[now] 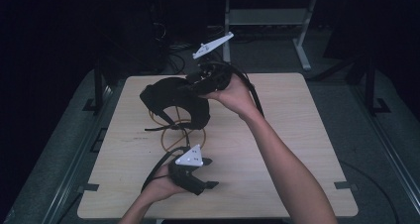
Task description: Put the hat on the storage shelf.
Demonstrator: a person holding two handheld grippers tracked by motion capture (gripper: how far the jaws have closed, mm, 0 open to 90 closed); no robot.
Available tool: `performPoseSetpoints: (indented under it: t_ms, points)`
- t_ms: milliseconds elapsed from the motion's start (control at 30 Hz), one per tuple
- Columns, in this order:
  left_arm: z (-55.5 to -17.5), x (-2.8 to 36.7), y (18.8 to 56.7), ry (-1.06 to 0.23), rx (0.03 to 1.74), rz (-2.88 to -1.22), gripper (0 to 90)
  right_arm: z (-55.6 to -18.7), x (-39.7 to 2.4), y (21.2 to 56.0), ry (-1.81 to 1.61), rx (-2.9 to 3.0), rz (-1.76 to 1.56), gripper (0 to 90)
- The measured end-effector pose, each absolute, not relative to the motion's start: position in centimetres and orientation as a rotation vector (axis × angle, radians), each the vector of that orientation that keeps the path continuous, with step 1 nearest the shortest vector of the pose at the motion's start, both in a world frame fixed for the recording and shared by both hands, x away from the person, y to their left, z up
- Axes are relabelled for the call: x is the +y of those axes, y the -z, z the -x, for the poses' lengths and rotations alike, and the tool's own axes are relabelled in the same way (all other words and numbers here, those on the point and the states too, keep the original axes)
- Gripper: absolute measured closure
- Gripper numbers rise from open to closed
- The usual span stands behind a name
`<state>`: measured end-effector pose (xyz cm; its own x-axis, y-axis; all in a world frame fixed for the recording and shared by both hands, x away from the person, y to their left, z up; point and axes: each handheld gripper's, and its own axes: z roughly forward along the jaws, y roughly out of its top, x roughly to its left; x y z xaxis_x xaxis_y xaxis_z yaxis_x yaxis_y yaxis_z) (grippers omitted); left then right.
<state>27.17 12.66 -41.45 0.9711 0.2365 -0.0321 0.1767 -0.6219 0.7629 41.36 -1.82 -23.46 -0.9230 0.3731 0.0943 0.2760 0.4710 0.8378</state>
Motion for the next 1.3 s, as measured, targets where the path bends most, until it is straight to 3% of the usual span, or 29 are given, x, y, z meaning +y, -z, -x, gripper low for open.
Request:
performPoseSetpoints:
  t_ms: [1300]
  points:
    - [-26.6,11.7,42.1,-0.122,0.269,-2.290,26.5,-38.9,-14.2,27.9,-1.509,2.533,-0.818,33.6]
